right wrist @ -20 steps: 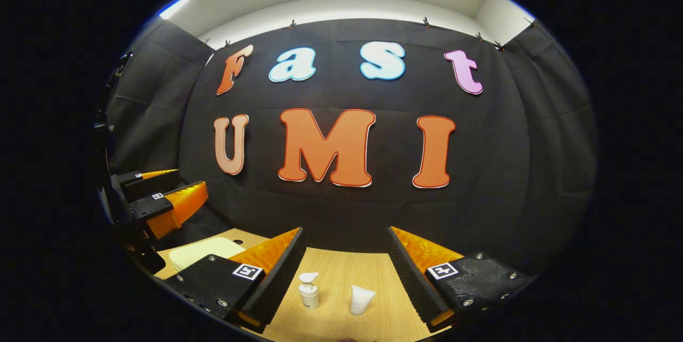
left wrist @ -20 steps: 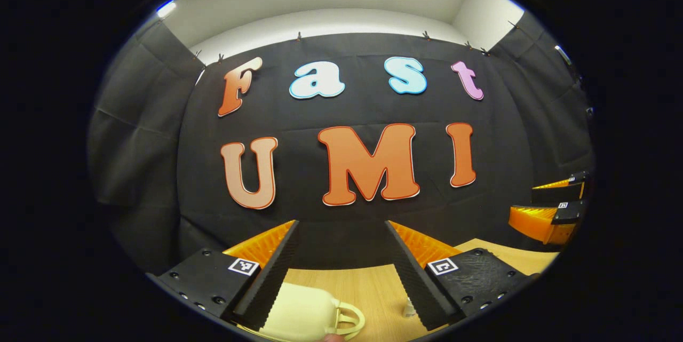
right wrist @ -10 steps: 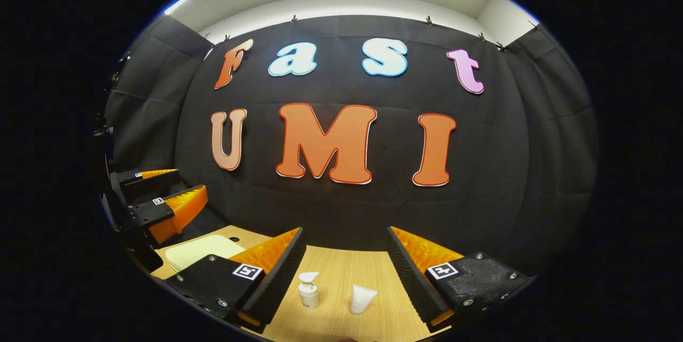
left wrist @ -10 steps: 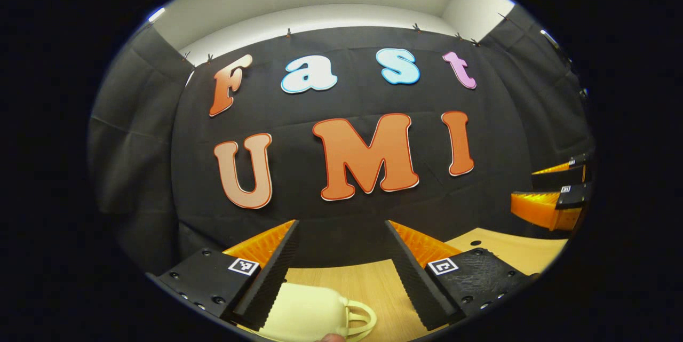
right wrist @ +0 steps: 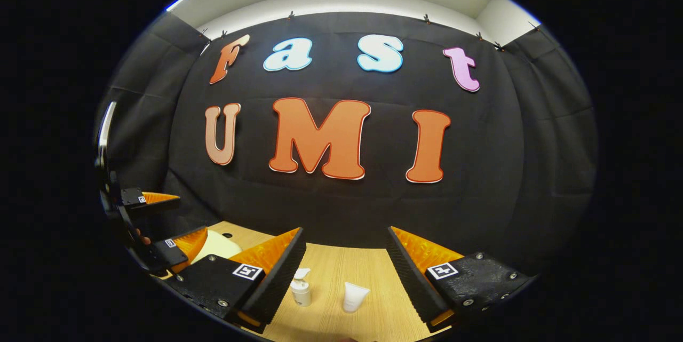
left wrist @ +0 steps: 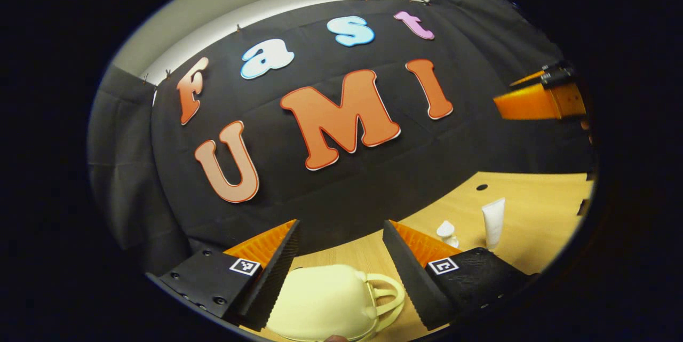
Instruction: First open the suitcase, pack the skin care products into it, and then close the suitcase.
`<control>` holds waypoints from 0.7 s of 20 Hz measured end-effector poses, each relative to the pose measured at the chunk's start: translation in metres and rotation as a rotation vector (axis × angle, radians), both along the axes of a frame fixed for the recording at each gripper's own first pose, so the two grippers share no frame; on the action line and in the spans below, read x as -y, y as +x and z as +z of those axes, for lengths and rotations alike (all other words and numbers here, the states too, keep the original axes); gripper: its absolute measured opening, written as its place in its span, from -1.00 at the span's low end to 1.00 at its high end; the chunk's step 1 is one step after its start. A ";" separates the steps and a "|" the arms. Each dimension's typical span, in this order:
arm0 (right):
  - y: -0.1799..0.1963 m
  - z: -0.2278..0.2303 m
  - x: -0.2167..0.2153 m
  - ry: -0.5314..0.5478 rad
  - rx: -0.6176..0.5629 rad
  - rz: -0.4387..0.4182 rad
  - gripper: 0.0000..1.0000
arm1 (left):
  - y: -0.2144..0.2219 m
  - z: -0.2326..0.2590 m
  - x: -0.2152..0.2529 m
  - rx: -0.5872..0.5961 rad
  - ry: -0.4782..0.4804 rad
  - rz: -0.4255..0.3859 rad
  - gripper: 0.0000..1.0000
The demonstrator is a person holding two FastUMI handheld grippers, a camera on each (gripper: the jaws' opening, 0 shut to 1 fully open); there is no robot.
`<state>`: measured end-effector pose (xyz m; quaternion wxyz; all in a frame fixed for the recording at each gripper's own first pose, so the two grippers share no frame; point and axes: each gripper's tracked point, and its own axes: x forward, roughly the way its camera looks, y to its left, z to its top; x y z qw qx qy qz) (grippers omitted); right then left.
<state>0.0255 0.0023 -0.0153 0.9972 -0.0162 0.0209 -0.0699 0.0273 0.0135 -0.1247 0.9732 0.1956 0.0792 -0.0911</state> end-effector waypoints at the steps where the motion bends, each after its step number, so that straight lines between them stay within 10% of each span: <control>1: 0.000 -0.001 0.003 0.001 -0.002 -0.006 0.93 | 0.000 -0.012 0.001 -0.011 0.042 -0.009 0.96; 14: -0.013 -0.005 0.022 -0.017 -0.027 -0.090 0.93 | -0.019 -0.150 0.008 -0.140 0.424 -0.198 1.00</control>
